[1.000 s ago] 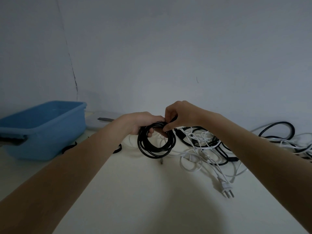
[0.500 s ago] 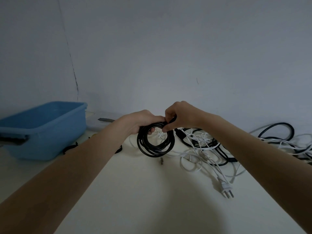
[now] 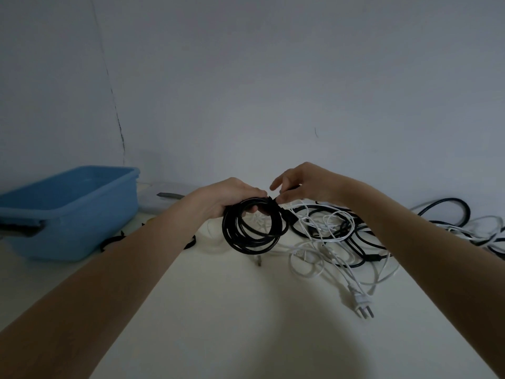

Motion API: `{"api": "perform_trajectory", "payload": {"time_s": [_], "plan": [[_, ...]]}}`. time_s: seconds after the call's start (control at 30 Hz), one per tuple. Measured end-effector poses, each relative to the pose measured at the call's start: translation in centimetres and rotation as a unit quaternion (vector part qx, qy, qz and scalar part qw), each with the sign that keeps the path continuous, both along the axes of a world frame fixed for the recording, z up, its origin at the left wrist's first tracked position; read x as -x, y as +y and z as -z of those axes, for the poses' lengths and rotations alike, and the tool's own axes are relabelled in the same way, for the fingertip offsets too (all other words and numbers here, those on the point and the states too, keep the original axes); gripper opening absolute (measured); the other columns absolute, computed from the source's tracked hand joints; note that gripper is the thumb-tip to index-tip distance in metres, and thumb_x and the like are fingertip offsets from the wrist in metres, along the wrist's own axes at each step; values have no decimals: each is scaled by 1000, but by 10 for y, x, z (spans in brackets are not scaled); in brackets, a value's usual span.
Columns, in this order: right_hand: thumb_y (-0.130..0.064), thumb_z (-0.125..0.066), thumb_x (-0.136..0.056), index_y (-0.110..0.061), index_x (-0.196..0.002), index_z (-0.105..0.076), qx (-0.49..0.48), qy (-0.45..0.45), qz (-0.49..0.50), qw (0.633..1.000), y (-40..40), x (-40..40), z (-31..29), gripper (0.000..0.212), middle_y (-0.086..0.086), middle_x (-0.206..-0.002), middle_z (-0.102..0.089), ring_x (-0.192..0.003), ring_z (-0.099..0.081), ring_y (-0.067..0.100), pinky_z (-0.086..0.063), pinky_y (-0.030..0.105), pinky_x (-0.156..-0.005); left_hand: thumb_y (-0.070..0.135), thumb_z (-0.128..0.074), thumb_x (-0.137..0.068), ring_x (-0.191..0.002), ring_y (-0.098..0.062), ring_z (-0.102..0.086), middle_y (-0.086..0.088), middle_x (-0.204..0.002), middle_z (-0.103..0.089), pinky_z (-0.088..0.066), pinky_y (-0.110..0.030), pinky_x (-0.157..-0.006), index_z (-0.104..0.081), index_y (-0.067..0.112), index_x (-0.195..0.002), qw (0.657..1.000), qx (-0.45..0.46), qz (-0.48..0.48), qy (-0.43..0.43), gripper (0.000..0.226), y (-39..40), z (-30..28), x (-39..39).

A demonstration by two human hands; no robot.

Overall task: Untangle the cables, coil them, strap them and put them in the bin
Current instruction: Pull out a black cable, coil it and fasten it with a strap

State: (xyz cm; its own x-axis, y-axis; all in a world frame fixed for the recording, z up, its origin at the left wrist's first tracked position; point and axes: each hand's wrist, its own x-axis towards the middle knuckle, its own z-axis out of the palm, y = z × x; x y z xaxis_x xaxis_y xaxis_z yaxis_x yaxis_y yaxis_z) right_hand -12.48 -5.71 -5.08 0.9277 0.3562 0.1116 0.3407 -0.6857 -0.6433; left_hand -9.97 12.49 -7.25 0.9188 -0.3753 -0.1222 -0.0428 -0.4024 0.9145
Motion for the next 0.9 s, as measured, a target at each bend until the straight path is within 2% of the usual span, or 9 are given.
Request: {"api": "perform_trajectory", "payload": {"time_s": [0.07,0.13,0.27,0.4,0.5,0.6,0.67,0.9], "plan": [[-1,-68,-80,-7,-67,-60,-45,21,-13,999,-2,1,1,17,8,-108,-68,-95,-65,13,-47,11,-82,21,-59,-92,-41,0,-50,4,-52,-64,-39,-12,-41,-68,9,-81,1000,10,10,-2,19,-1,0,1],[3,-67,-80,-5,-68,-58,-84,30,-14,996,-5,1,2,17,12,-102,-70,-95,-67,17,-50,16,-85,25,-60,-91,-46,0,-52,4,-59,-67,-40,-12,-43,-69,11,-80,1000,17,20,-11,20,-1,0,2],[4,-67,-80,-1,-73,-59,-110,46,-1,993,-8,-1,0,12,13,-87,-68,-79,-65,18,-54,22,-82,35,-67,-80,-59,-5,-51,-7,-81,-68,-43,-12,-48,-73,12,-85,998,32,59,-19,25,-1,1,4],[2,-69,-78,2,-80,-61,-98,43,25,994,-8,-4,2,9,14,-83,-66,-74,-63,19,-54,29,-84,14,-66,-86,-59,-1,-57,0,-75,-67,-45,-10,-56,-70,8,-98,992,-8,105,-70,14,-3,-2,6],[1,-70,-78,-1,-80,-60,-122,52,32,991,-12,-3,5,10,13,-81,-65,-76,-62,21,-53,30,-83,12,-65,-87,-59,2,-59,3,-65,-64,-43,-8,-58,-68,8,-102,986,-45,113,-111,16,-4,-6,11],[1,-71,-77,-3,-77,-58,-147,69,28,986,-15,-1,8,14,12,-77,-64,-70,-61,19,-54,24,-74,12,-65,-87,-60,3,-59,1,-72,-64,-42,-5,-59,-66,9,-105,977,-90,136,-140,18,-6,-10,14],[2,-71,-77,-4,-75,-56,-144,75,26,986,-17,-1,9,15,12,-73,-62,-67,-60,19,-55,25,-74,13,-67,-86,-60,3,-59,-1,-74,-65,-43,-5,-61,-65,10,-106,969,-122,150,-153,20,-8,-10,15],[4,-69,-78,-4,-74,-56,-177,63,36,982,-21,-1,10,16,12,-72,-61,-63,-61,18,-56,22,-67,7,-71,-81,-56,2,-61,2,-66,-66,-44,-7,-59,-63,13,-99,978,-82,117,-151,21,-12,-7,14]]}}
